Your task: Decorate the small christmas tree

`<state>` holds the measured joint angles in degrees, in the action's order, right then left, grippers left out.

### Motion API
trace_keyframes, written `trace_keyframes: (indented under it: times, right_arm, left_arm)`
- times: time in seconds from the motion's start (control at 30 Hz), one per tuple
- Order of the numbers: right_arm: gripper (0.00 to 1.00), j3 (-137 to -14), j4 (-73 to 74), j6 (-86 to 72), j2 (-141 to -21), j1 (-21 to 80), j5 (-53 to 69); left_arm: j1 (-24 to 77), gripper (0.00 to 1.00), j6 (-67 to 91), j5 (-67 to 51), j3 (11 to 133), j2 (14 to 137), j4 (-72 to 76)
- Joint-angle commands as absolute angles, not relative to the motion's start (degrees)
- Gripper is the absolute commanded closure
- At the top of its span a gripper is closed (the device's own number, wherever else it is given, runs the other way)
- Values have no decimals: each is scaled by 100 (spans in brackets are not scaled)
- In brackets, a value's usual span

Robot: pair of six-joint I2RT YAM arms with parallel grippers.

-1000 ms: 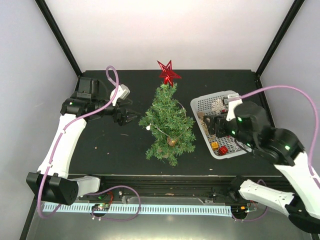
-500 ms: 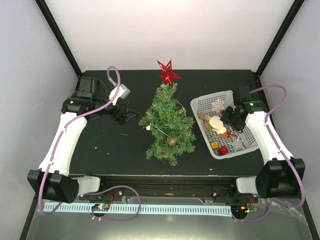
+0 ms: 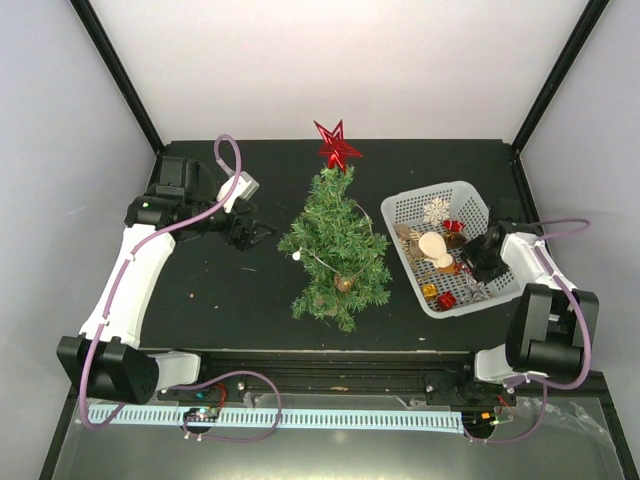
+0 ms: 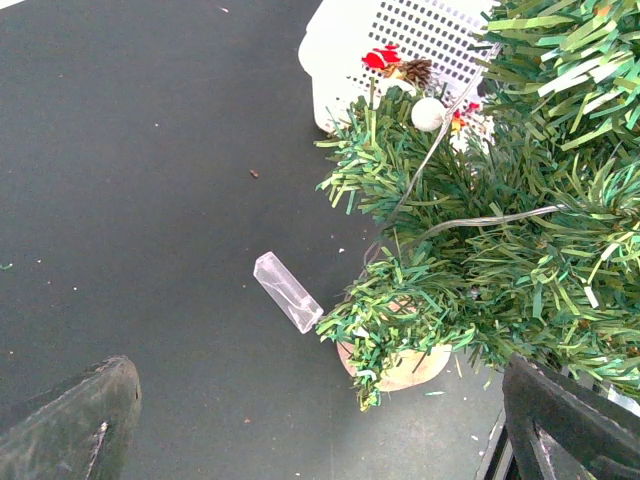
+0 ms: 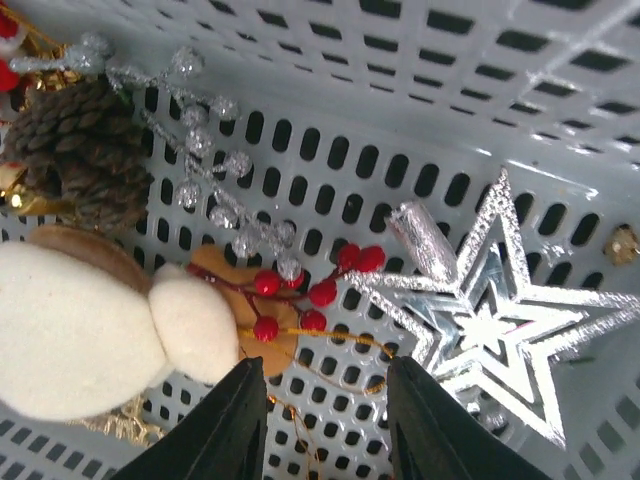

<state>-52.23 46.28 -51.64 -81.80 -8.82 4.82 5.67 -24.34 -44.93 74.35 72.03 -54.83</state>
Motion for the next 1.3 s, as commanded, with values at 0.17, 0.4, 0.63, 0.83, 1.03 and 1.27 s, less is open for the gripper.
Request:
trace_keyframes:
  times: [0.17,0.4,0.63,0.83,1.03,1.27]
  right_arm:
    - [65,-5058,3834,-5484,-8763,-1258,564]
    - [77,-5010,3615,-5460,-9062,-1292,631]
    - [86,-5038,3688,-5235,-8948,-1283,653]
    - [99,-4933,3751,-5029,-8747,-1283,576]
    - [99,-5060,3947,-4793,-8358,-1283,323]
    - [99,-5042,4057,-4586,-8154,-1276,432]
  left_arm:
    - [496,1,-2424,-4508,7511,7179,-5580]
    - [466,1,-2426,-4524,7536,7181,-5631]
    - [453,1,-2407,-4599,7506,7196,-5613]
    - [448,1,-2343,-4786,7445,7216,-5509]
    - [448,1,-2353,-4817,7380,7191,-5491]
    - [448,1,-2338,-4887,7317,7150,-5467]
